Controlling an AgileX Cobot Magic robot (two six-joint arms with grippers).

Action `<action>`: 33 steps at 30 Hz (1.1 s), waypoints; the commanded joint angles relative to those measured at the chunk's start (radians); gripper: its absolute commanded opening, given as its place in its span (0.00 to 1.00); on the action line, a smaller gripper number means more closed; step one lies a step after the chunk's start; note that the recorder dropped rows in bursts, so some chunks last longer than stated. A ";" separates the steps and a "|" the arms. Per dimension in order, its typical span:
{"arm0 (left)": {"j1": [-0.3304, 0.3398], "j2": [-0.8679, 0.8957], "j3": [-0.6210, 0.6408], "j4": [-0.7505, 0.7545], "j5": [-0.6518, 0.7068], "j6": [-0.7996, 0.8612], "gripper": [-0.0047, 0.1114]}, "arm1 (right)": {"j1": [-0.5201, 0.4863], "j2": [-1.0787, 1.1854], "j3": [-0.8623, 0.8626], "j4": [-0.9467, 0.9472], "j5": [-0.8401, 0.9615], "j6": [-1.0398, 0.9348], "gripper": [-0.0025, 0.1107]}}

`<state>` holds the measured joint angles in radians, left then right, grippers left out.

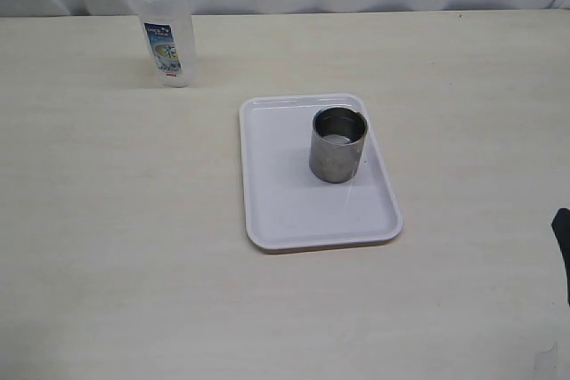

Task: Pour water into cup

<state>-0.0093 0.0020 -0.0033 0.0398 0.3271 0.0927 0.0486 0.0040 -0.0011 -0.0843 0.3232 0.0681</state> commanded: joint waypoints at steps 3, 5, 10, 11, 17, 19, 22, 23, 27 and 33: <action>0.004 -0.002 0.003 0.002 -0.007 -0.004 0.04 | 0.000 -0.004 0.001 -0.003 0.001 0.025 0.93; 0.004 -0.002 0.003 0.002 -0.007 -0.004 0.04 | 0.000 -0.004 0.001 -0.003 0.004 0.025 0.82; 0.004 -0.002 0.003 0.002 -0.007 -0.004 0.04 | 0.000 -0.004 0.001 -0.003 0.017 0.023 0.40; 0.004 -0.002 0.003 0.002 -0.007 -0.004 0.04 | 0.000 -0.004 0.001 -0.003 0.017 0.023 0.31; 0.004 -0.002 0.003 0.002 -0.007 -0.004 0.04 | 0.000 -0.004 0.001 -0.003 0.013 0.023 0.06; 0.004 -0.002 0.003 0.002 -0.007 -0.004 0.04 | 0.000 -0.004 0.001 -0.003 0.000 0.023 0.06; 0.004 -0.002 0.003 0.002 -0.007 -0.004 0.04 | 0.000 -0.004 0.001 -0.003 -0.003 0.023 0.06; 0.004 -0.002 0.003 0.002 -0.007 -0.004 0.04 | 0.000 -0.004 0.001 -0.003 -0.003 0.023 0.06; 0.004 -0.002 0.003 0.002 -0.007 -0.004 0.04 | 0.000 -0.004 0.001 -0.003 -0.003 0.023 0.06; 0.004 -0.002 0.003 0.002 -0.007 -0.004 0.04 | -0.002 -0.004 0.001 -0.003 -0.003 0.023 0.06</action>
<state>-0.0093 0.0020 -0.0033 0.0398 0.3289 0.0927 0.0486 0.0040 -0.0011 -0.0843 0.3325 0.0905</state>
